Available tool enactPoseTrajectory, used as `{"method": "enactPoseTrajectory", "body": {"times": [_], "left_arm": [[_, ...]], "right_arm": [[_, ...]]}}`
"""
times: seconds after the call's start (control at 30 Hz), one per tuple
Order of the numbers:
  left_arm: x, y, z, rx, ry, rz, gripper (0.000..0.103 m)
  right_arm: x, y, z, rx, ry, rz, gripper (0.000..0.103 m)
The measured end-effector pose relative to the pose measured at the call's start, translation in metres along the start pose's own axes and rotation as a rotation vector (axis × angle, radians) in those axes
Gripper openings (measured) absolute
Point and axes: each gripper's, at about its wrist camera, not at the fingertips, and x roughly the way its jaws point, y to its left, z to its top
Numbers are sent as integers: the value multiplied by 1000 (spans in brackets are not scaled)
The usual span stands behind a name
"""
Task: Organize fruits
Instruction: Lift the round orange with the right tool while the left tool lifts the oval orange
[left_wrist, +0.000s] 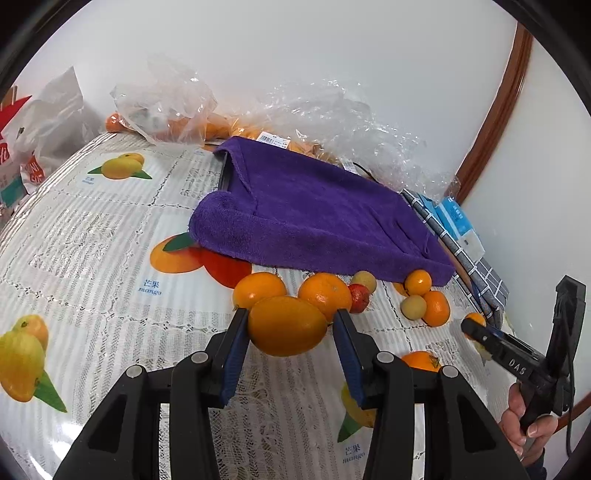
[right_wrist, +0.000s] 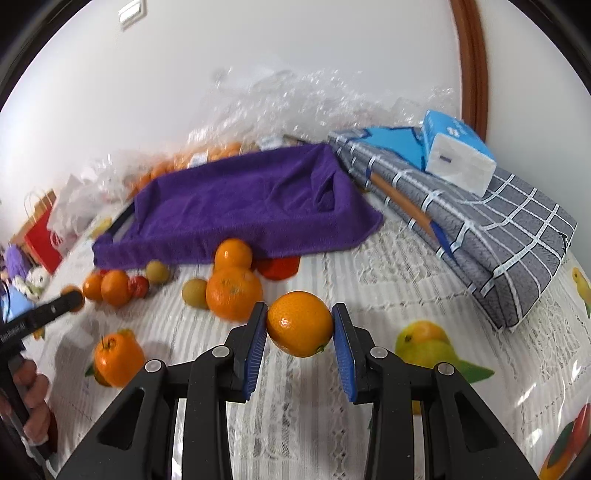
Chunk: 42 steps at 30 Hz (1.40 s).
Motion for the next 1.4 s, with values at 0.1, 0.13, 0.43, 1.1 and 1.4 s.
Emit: {"method": "enactPoseTrajectory", "body": {"times": [0.1,0.13,0.43,1.1,1.4], "left_arm": [[-1,-1,-1,10,-3,1,44],[-1,-2,-1,12,-5,6,44],[-4,-1,0,10,-21,68,44],[-3,-6,-5,28,5,130,43],[-8,0,-2,-27,-19,61,43]], "right_arm": [[5,9,-2,-44,26,-24,35],[7,10,-2,-52,37,-30,35],[18,28,-3,-153,95,-132,35],[17,26,-2,-128,88,-126,35],[15,17,-2,-63,78,-147,35]]}}
